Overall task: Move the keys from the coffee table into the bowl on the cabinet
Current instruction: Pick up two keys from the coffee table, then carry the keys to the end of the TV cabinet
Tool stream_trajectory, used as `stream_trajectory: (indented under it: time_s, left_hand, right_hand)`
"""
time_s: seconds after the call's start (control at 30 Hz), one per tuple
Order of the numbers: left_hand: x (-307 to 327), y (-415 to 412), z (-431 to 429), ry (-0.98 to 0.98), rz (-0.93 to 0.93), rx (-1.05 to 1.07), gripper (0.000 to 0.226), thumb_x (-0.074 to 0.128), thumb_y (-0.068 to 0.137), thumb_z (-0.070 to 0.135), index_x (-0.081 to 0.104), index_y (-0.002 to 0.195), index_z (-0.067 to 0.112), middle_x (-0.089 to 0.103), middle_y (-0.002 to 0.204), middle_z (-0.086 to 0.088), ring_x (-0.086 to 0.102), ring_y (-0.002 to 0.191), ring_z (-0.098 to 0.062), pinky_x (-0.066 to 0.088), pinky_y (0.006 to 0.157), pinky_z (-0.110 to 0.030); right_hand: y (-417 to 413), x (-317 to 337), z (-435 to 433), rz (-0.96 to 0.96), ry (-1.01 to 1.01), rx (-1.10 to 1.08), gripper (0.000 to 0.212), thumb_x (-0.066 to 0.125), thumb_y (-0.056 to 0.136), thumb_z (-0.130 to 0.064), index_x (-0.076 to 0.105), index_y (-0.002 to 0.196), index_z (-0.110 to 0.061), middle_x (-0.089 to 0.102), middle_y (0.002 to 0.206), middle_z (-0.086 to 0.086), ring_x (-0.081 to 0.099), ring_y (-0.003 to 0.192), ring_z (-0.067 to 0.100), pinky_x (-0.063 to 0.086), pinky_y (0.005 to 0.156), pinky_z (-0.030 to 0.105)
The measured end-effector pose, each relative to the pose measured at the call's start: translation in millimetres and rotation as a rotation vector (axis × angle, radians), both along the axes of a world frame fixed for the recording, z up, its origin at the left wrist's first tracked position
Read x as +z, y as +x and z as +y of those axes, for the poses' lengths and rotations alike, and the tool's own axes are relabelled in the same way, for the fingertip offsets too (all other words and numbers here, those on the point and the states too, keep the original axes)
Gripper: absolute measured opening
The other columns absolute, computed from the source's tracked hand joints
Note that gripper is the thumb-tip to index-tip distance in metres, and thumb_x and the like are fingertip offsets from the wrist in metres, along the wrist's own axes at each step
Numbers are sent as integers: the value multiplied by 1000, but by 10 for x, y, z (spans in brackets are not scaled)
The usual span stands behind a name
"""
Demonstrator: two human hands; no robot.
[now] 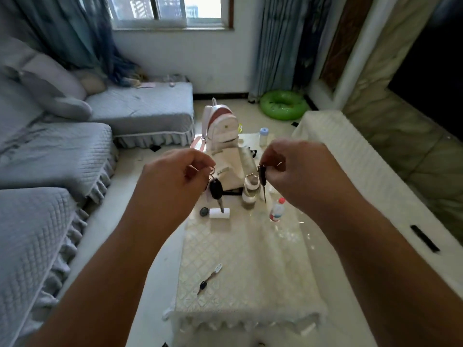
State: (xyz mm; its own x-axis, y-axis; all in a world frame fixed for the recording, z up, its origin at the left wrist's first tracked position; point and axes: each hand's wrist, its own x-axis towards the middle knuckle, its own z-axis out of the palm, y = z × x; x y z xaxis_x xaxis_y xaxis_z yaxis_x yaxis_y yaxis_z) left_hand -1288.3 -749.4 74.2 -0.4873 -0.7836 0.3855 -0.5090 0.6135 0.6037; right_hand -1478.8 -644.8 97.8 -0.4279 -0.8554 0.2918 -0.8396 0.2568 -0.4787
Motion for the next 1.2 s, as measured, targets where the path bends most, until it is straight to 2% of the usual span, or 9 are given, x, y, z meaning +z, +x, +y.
stream_trajectory:
  time_s: [0.27,0.37,0.47,0.63,0.73,0.83,0.97,1.07,1.2]
  left_hand:
    - [181,-95,23,-26,35,-133,14,69,85,25,73,93,37,67,86,20,58,83,14,36,68,2]
    - [208,-81,-24,16,40,-251,16,70,85,22,74,94,35,68,90,16,62,80,7,43,70,-5]
    - [263,-90,-63,29,84,-369,18,72,83,16,74,92,32,69,87,17,64,78,3,48,70,-10]
    - [279,-184,-91,33,99,-535,19,72,83,18,74,91,35,68,87,17,65,80,2,46,69,-8]
    - [269,-325,-38,54,90,-627,19,70,84,22,71,91,39,68,86,21,65,76,3,52,64,-16]
    - [210,-460,120,37,83,-717,19,69,83,22,71,90,40,65,85,29,62,78,11,40,62,-3]
    - [138,-618,434,76,57,-864,17,68,85,23,71,91,39,64,89,30,62,72,6,39,58,-5]
    - [141,-783,747,66,40,-951,15,69,85,25,71,91,39,64,90,29,63,74,6,41,62,-6]
    - [153,-926,1210,58,25,-1021,16,70,84,24,72,89,39,66,81,25,60,76,10,36,59,-1]
  right_hand:
    - [116,176,229,-83,-41,-121,7,67,84,-24,70,88,-29,70,70,-8,67,66,10,57,65,37]
    - [246,166,359,-163,-58,-202,6,67,85,-23,69,89,-28,72,72,-8,68,65,5,58,65,33]
    - [413,163,480,-150,-67,-311,5,68,85,-27,69,90,-29,73,77,-12,64,65,0,55,62,24]
    - [659,132,685,-143,-106,-453,15,63,84,-43,67,87,-29,70,76,-16,65,69,-2,57,64,27]
    - [723,85,876,-76,-104,-559,9,68,85,-37,67,85,-29,70,76,-14,65,69,0,57,64,27]
    - [779,1,1141,-12,-73,-683,1,68,86,-27,68,85,-28,69,77,-12,64,70,1,53,62,20]
    - [879,-85,1546,-76,-109,-835,9,64,88,-19,63,93,-27,71,81,-10,65,73,3,55,67,31]
    - [905,-94,1869,-150,-112,-927,12,63,91,-24,60,100,-31,72,85,-15,64,75,-2,51,66,23]
    - [910,-81,2313,-241,11,-997,10,67,88,-25,68,80,-32,67,79,-17,60,74,-1,45,61,12]
